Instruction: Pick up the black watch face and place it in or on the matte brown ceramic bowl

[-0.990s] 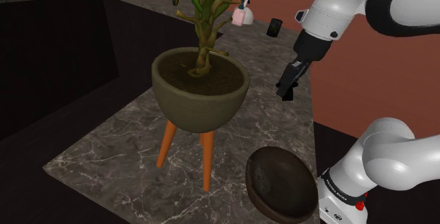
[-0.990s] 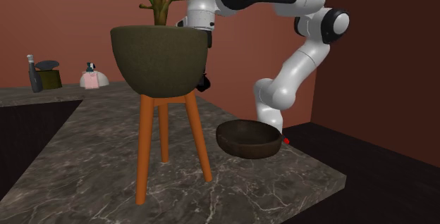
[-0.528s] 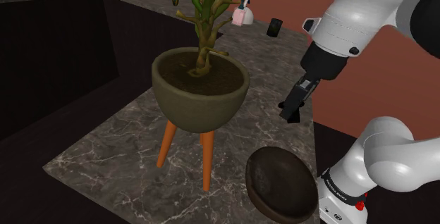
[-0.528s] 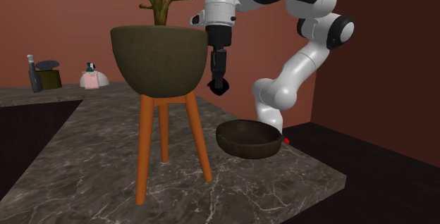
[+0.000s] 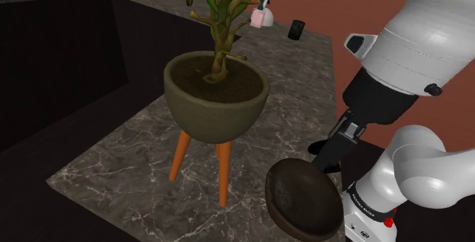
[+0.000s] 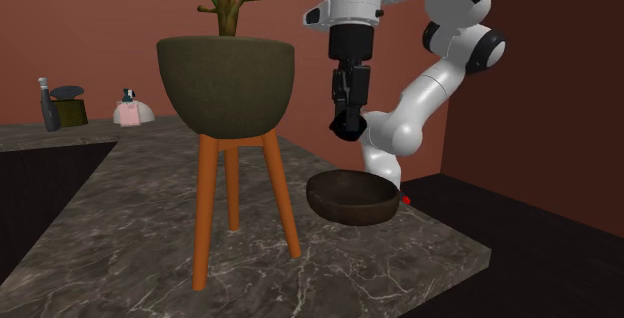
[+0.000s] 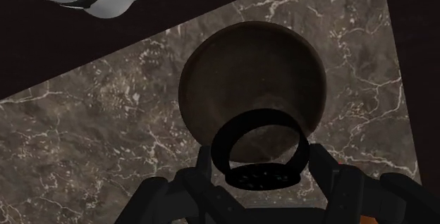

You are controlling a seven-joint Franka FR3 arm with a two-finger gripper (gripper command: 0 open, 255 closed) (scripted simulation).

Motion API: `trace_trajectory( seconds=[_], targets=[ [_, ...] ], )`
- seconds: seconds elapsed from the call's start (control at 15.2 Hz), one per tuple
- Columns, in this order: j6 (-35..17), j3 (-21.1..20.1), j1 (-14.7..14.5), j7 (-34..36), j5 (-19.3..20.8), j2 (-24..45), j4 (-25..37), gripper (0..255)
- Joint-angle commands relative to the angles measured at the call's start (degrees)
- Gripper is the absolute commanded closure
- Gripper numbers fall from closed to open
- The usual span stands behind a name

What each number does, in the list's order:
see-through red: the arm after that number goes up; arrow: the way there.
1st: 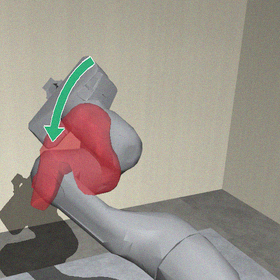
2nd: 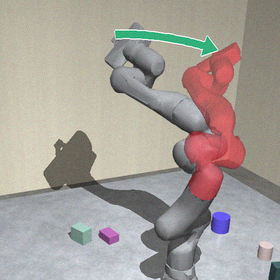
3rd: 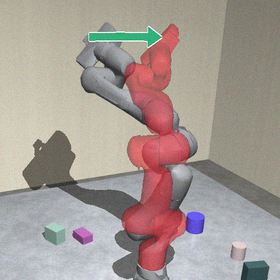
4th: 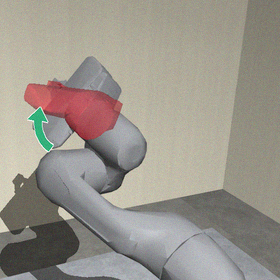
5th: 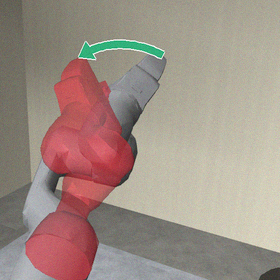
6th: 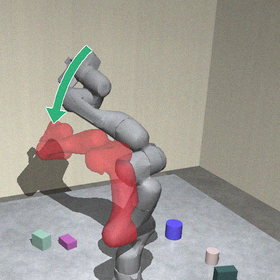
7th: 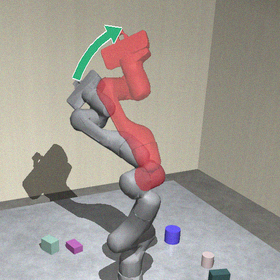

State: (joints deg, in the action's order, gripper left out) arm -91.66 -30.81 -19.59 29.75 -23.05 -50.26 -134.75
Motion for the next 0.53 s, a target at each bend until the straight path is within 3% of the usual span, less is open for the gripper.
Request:
trace_trajectory(
  seconds=[0.0, 0.46],
  targets=[
    [-0.53, -1.38, -0.32, 1.23, -0.95, 0.07, -0.13, 255],
    [-5.22, -3.21, -1.08, 0.78, -2.7, -0.85, -5.67, 255]
  ],
)
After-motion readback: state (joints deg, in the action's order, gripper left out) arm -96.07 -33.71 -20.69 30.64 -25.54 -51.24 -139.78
